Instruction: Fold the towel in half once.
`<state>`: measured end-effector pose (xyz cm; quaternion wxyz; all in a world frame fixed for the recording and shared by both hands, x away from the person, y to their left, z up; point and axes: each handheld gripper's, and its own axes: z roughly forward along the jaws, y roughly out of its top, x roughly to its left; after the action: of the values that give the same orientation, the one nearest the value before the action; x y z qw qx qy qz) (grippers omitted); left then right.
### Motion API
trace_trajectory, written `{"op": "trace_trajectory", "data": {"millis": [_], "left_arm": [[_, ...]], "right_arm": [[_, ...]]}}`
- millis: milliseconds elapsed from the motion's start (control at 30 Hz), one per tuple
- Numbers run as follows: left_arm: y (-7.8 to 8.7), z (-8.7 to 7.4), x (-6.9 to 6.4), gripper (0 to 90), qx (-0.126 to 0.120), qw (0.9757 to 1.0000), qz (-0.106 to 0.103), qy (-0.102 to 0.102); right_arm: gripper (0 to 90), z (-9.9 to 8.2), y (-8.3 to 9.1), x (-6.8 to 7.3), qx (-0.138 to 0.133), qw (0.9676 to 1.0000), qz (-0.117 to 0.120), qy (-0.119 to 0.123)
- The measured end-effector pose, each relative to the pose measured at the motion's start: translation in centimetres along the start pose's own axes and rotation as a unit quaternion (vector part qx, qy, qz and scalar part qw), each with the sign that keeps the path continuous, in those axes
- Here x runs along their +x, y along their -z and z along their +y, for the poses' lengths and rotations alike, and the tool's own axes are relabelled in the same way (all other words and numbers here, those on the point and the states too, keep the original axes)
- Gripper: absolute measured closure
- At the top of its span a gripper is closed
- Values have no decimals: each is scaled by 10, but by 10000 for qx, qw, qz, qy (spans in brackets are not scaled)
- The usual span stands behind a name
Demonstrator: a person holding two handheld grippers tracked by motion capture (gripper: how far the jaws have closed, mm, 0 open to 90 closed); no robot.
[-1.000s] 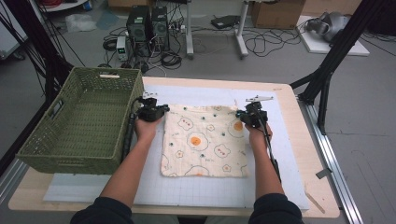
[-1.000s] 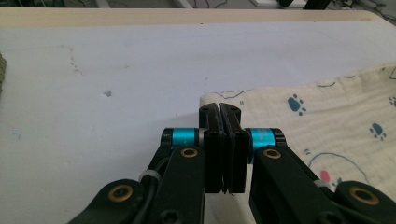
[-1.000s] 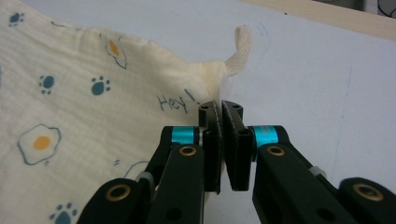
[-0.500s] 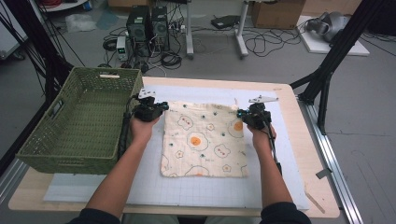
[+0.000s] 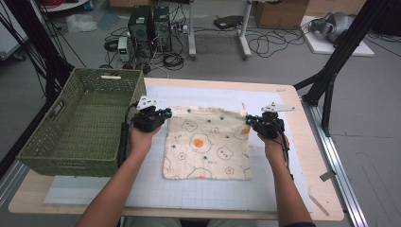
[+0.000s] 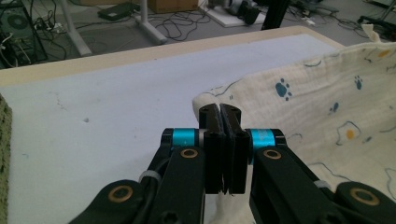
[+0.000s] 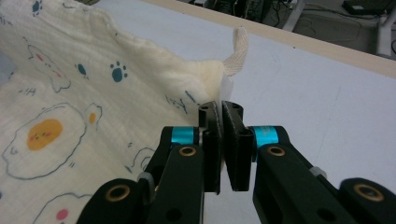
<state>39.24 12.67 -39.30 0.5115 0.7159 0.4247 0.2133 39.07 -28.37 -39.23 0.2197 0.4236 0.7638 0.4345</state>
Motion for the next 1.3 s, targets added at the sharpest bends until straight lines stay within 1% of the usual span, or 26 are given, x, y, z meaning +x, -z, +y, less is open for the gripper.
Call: {"op": "trace_trajectory", "data": {"millis": [100, 133, 167, 200, 267, 300, 333, 367, 400, 433, 533, 600, 667, 700, 733, 767, 833, 900, 933, 1033, 1067, 1233, 1300], "left_arm": [[8, -4, -5, 878, -35, 9999, -65, -93], [11, -5, -6, 878, -53, 9999, -82, -103], [14, -6, -8, 878, -60, 9998, -103, -132], [16, -7, -10, 878, -70, 9998, -130, -152], [21, -10, -15, 878, -81, 9996, -185, -219], [23, -11, -17, 878, -40, 9994, -217, -249], [26, -12, -20, 878, -81, 9993, -239, -287], [27, -14, -21, 878, -107, 9992, -241, -315], [30, -15, -23, 878, -93, 9991, -286, -304], [33, -17, -25, 878, -103, 9990, -300, -320], [40, -22, -28, 877, -111, 9986, -351, -369], [45, -28, -31, 877, -100, 9984, -335, -454], [48, -35, -33, 877, -122, 9981, -381, -463], [49, -38, -34, 877, -98, 9980, -392, -490], [51, -43, -35, 877, -103, 9979, -425, -471], [51, -46, -35, 877, -92, 9979, -447, -467], [52, -52, -36, 877, -58, 9975, -494, -498], [53, -59, -36, 876, -22, 9974, -483, -534], [53, -61, -35, 876, -7, 9975, -487, -505], [56, -64, -34, 876, 29, 9975, -510, -492], [57, -65, -34, 876, 40, 9973, -536, -491], [62, -72, -37, 876, 117, 9966, -644, -502], [65, -74, -39, 875, 129, 9963, -685, -501]], "right_arm": [[865, -4, 7, 4, -78, 10000, 44, 44], [864, -5, 9, 5, -62, 9999, 73, 40], [863, -6, 11, 6, -64, 9999, 81, 84], [863, -8, 14, 8, -112, 9999, 73, 78], [864, -11, 17, 10, -113, 9998, 101, 135], [863, -13, 19, 12, -81, 9998, 106, 151], [864, -15, 21, 13, -78, 9998, 106, 172], [863, -18, 23, 14, -77, 9997, 122, 172], [863, -19, 24, 14, -84, 9997, 121, 175], [863, -22, 26, 15, -101, 9998, 136, 132], [862, -32, 32, 18, -102, 9997, 179, 106], [861, -38, 36, 21, -104, 9996, 223, 113], [861, -43, 39, 24, -110, 9995, 278, 126], [861, -47, 41, 26, -142, 9993, 306, 135], [861, -50, 42, 27, -148, 9993, 330, 133], [861, -54, 43, 28, -136, 9992, 346, 164], [858, -58, 43, 28, -118, 9991, 370, 143], [855, -61, 44, 28, -96, 9990, 409, 161], [854, -62, 44, 29, -115, 9988, 442, 159], [852, -66, 44, 31, -69, 9986, 495, 197], [852, -67, 44, 31, -44, 9984, 502, 243], [852, -73, 46, 32, 27, 9983, 534, 232], [852, -75, 46, 32, 61, 9981, 558, 266]]}}
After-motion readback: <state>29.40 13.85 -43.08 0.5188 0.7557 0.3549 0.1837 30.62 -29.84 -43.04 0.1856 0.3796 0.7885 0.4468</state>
